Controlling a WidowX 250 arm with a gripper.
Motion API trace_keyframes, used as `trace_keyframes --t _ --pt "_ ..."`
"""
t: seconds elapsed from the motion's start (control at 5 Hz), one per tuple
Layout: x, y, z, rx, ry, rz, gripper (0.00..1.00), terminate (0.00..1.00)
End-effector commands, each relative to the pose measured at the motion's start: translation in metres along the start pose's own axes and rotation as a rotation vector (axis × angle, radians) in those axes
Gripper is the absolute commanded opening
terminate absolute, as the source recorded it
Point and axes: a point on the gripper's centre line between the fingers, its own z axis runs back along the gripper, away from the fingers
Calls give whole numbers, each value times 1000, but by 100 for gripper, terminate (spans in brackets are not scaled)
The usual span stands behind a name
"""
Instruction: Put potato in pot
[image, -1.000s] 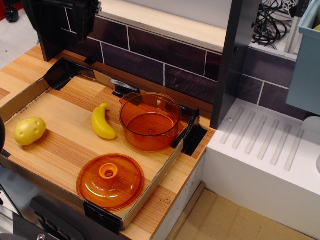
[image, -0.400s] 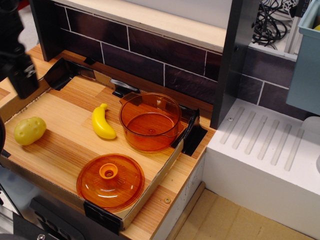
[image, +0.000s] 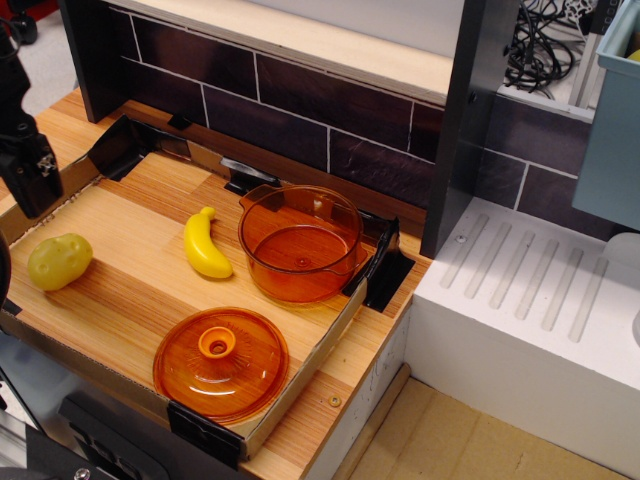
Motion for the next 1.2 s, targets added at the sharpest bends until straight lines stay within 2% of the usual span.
trace_keyframes --t 0.0,0.6,0.8,1.0 --pt "3 -1 -20 44 26 -16 100 0" --pt "-6 -8 -64 71 109 -22 100 0" --pt "-11 -8 -71 89 92 -43 100 0" --pt "-9 -5 -71 86 79 -17 0 0"
